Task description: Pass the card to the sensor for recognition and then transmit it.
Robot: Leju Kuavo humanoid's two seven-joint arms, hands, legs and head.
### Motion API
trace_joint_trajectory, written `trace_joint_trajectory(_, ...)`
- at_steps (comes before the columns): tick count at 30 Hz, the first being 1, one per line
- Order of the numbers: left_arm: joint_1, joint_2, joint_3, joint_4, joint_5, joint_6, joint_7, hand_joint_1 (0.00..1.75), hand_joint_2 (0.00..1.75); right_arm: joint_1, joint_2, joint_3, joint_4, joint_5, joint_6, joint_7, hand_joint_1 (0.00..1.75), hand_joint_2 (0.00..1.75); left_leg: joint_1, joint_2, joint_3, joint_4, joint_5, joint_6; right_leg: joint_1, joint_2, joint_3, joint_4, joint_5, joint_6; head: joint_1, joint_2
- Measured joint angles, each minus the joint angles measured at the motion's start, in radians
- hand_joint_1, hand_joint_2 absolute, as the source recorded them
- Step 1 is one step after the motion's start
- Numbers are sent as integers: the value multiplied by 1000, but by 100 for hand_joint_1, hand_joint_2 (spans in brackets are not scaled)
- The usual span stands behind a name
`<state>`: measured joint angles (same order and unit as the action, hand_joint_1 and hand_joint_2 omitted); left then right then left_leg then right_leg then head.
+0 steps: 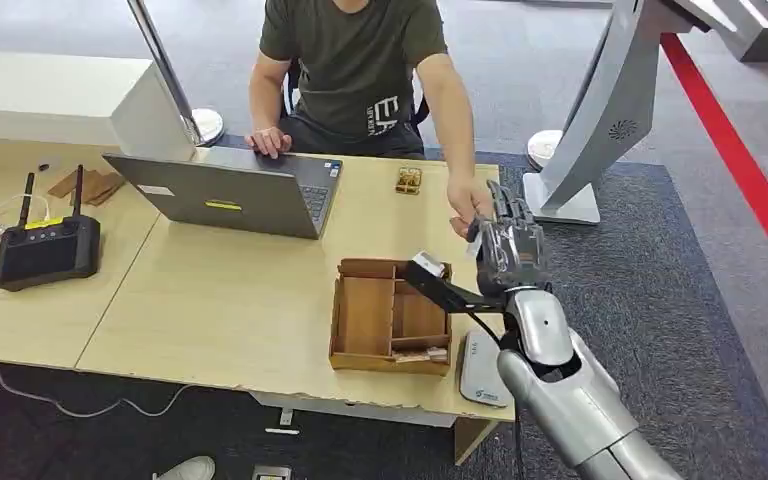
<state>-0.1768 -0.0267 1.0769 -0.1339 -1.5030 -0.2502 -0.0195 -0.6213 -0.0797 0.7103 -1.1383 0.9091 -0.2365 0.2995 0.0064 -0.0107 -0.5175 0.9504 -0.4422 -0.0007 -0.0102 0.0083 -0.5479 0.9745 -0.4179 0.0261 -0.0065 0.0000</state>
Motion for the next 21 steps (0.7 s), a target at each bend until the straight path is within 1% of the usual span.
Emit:
trace_joint_trajectory(7,1,0,0,0,-4,0,0,0,175,0,0,3,5,6,0,2,175,175,0,0,0,0,0,0,0,0,0,0,0,0,0,0)
trace_joint_trajectory(11,2,0,0,0,-3,2,-4,0,175,2,1,5,1,0,-16,-10,175,175,0,0,0,0,0,0,0,0,0,0,0,0,0,0)
trace_joint_trajectory(13,4,0,0,0,1,6,-8,0,175,14,-1,2,-17,-11,-46,-16,175,175,0,0,1,0,0,0,0,0,0,0,0,0,0,0)
trace_joint_trajectory(16,12,0,0,0,13,22,-16,0,175,64,-6,-18,-66,-58,-130,-37,175,175,0,0,1,0,-1,0,0,0,-1,0,0,0,0,0)
trace_joint_trajectory(18,22,0,1,0,23,37,-19,0,175,116,-20,-37,-119,-95,-180,-53,175,175,0,0,1,0,-1,0,1,0,0,-1,0,0,0,0)
trace_joint_trajectory(21,37,0,3,0,37,53,-33,0,175,225,-50,-67,-209,-140,-248,-92,175,175,0,1,1,0,-3,0,1,0,0,-2,-1,1,0,0)
